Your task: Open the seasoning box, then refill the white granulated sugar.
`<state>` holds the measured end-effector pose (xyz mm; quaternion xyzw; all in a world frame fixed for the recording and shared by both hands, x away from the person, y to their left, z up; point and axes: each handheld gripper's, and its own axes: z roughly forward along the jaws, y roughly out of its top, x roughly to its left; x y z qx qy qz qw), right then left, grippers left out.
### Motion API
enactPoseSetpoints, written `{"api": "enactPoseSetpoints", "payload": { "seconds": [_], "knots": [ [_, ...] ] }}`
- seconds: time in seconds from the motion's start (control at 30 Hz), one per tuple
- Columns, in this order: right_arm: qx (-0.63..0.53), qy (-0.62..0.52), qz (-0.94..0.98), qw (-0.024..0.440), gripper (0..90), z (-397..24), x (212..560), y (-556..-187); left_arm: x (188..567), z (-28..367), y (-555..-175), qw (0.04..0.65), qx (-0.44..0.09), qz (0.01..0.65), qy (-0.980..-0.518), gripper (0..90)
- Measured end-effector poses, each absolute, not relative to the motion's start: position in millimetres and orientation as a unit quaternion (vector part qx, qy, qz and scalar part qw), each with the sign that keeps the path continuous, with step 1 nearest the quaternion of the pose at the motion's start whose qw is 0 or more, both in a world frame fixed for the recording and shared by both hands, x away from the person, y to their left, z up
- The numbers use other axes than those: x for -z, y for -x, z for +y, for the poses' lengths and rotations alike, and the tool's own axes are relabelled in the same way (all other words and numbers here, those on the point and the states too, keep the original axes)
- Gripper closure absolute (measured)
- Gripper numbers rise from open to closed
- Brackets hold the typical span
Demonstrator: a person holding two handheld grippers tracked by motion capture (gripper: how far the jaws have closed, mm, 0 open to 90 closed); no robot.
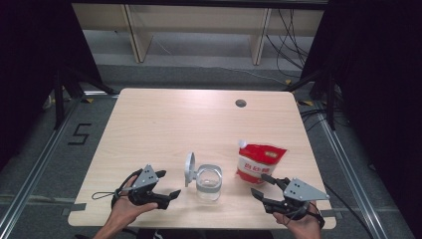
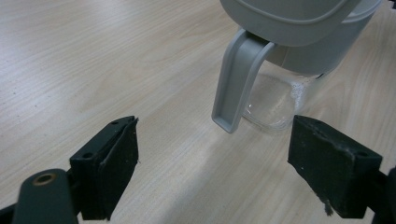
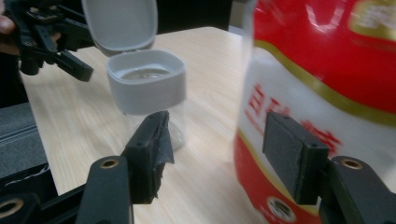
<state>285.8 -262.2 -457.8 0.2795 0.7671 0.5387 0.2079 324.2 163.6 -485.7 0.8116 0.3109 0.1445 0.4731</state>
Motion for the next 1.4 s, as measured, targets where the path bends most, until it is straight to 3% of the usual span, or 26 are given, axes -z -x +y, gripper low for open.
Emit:
{"api": "enactPoseSetpoints", "payload": {
  "seconds": [0.47, 0.7, 1.4],
  "knots": [
    [-0.529, -0.311, 0.756, 0.229, 35.4, -290, 465, -284, 486, 164, -324, 0.475, -0.153, 0.302, -0.813, 15.7],
    [-0.512, -0.349, 0.748, 0.239, 22.2, -304, 473, -293, 487, 162, -323, 0.482, -0.148, 0.311, -0.806, 15.7],
    [-0.536, -0.291, 0.755, 0.241, 19.8, -301, 479, -338, 486, 163, -324, 0.484, -0.152, 0.292, -0.811, 15.6]
  ]
}}
